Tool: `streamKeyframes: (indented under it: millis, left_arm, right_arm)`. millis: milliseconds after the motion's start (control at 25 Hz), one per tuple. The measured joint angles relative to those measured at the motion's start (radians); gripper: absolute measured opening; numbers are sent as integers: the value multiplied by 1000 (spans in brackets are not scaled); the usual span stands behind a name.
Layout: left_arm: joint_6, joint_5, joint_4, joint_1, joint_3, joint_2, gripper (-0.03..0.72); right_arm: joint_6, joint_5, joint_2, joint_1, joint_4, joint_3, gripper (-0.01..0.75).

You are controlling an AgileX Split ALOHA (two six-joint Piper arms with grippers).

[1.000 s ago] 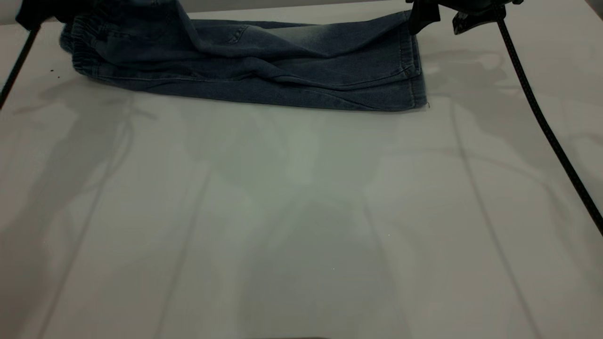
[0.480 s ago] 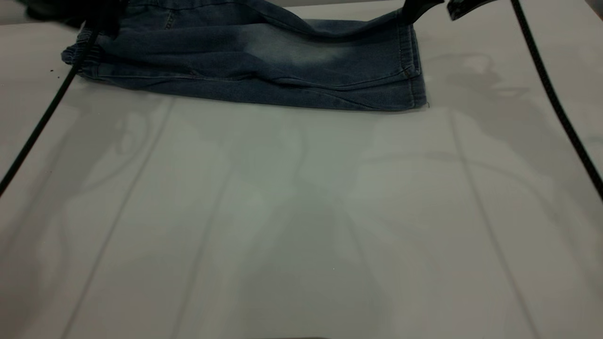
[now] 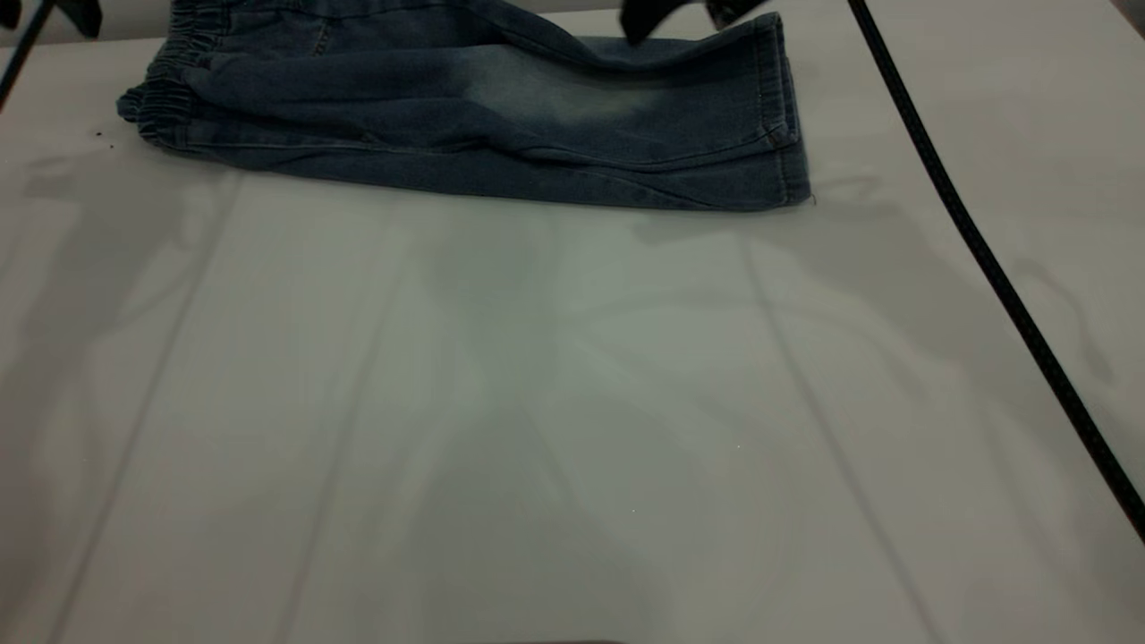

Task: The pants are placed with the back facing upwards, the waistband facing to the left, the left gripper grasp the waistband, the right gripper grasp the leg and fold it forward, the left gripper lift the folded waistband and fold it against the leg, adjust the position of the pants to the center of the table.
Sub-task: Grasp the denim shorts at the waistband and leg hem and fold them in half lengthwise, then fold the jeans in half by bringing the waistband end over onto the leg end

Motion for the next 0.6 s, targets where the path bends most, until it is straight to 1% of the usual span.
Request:
streamKeyframes:
  millis: [80,160,280,360,440,600]
  left_arm:
    - [18,49,-56,0,-71,34,430]
    - [78,129,-116,0,-158,75,430]
    - [222,263,-204,0,-282,148,430]
    - [298,326,-250,2,-359,203,430]
    - [355,368,-263,5,-435,249,430]
    - [392,391,-259,14,-549,315,430]
  right_arm:
    - [0,14,0,13,10,-20,497]
    - [0,27,0,22,18,-31,497]
    - [0,34,0,30,26,-33,497]
    - [0,37,0,33,30,-33,497]
    - [0,37,0,35,32,-33,497]
    - [-1,25,0,49,35,-33,497]
